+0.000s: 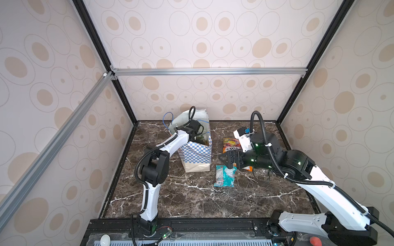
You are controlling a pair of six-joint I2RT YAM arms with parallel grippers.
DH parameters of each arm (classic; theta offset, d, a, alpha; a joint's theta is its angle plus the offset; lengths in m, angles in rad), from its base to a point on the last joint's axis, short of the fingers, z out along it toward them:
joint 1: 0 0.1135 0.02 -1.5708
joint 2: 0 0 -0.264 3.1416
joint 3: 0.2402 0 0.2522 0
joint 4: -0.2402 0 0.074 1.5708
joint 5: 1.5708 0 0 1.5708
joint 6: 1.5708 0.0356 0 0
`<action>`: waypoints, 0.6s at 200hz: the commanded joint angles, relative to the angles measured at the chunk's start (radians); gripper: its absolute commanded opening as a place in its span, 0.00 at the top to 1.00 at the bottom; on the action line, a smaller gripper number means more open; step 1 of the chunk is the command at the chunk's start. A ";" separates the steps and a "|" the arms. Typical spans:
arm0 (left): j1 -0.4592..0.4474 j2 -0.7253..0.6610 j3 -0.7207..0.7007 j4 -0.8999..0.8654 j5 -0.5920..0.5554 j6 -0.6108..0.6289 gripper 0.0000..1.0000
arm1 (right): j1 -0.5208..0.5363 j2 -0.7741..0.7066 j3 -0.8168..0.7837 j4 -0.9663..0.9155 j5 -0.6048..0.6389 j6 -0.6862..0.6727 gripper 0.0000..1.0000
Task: Take the snacks out of the paper bag
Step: Pick up the snacks from the paper bag.
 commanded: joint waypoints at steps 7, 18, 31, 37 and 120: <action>-0.003 0.060 -0.008 -0.085 -0.093 0.012 0.02 | 0.008 -0.001 0.014 0.004 -0.007 -0.004 0.02; -0.003 0.067 -0.025 -0.066 -0.066 0.013 0.02 | 0.007 -0.003 0.015 0.003 -0.008 -0.004 0.02; -0.005 0.073 -0.047 -0.040 -0.019 0.012 0.05 | 0.007 -0.002 0.014 0.003 -0.007 -0.005 0.02; -0.005 0.078 -0.056 -0.030 0.002 0.012 0.07 | 0.007 -0.003 0.014 0.003 -0.007 -0.004 0.02; -0.013 0.064 -0.074 0.015 0.079 0.001 0.58 | 0.007 -0.020 0.002 0.001 0.001 0.000 0.02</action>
